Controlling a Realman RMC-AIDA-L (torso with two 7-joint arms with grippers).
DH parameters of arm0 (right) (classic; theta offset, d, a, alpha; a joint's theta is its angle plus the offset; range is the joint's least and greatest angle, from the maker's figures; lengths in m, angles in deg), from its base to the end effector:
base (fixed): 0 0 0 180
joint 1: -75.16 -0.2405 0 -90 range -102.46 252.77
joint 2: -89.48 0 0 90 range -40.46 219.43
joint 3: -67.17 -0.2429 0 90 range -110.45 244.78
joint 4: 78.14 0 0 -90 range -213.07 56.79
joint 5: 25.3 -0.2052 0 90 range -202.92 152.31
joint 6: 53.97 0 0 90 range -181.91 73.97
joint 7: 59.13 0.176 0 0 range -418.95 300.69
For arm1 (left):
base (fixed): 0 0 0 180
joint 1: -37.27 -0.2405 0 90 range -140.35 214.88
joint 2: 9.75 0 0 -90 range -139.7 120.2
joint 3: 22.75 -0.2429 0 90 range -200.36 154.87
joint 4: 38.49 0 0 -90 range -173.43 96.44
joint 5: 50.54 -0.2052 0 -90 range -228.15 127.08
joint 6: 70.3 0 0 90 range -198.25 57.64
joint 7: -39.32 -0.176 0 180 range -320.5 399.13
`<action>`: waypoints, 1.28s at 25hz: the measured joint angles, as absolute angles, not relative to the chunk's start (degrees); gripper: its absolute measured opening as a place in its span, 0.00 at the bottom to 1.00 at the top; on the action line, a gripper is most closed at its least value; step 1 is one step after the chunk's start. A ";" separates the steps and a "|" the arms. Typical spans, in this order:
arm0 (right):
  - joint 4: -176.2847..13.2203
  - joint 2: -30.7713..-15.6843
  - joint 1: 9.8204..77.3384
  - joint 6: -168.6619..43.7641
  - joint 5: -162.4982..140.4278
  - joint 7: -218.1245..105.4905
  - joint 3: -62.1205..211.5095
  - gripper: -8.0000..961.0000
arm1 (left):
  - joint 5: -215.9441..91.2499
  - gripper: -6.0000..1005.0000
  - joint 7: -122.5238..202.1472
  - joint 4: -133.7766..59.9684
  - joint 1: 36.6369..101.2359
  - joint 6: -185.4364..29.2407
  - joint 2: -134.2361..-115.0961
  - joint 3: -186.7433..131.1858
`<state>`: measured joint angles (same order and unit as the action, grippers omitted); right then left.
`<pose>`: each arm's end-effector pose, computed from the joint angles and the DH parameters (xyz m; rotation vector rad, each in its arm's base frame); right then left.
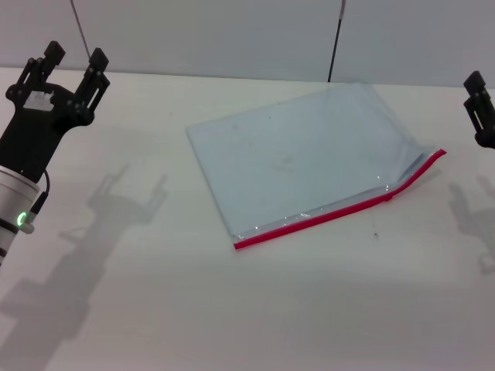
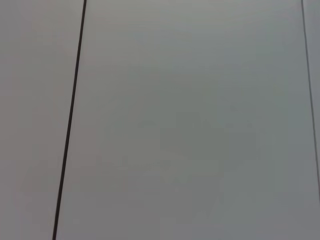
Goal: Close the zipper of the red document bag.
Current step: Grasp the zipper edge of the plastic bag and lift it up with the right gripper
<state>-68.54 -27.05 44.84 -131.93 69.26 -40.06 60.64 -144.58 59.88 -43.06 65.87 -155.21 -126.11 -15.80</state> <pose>0.2678 0.3612 -0.0039 -1.6758 0.5215 0.9833 -0.2753 0.3519 0.0277 -1.6123 -0.4077 -1.0129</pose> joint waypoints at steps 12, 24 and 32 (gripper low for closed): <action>-68.65 -27.05 44.70 -131.37 69.26 -39.61 60.39 0.55 | -144.58 0.69 59.88 -43.06 66.18 -155.20 -126.11 -15.80; -73.52 -26.69 40.60 -117.83 69.82 -23.61 63.45 0.54 | -145.17 0.69 59.88 -43.06 66.37 -153.97 -126.11 -15.80; -74.93 -26.67 38.65 -108.32 72.62 -17.85 66.34 0.54 | -145.19 0.69 59.88 -43.06 66.33 -153.68 -126.11 -15.80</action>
<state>-74.93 -26.67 38.65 -108.32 72.62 -17.85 66.34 -145.19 59.88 -43.06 66.33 -153.68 -126.11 -15.80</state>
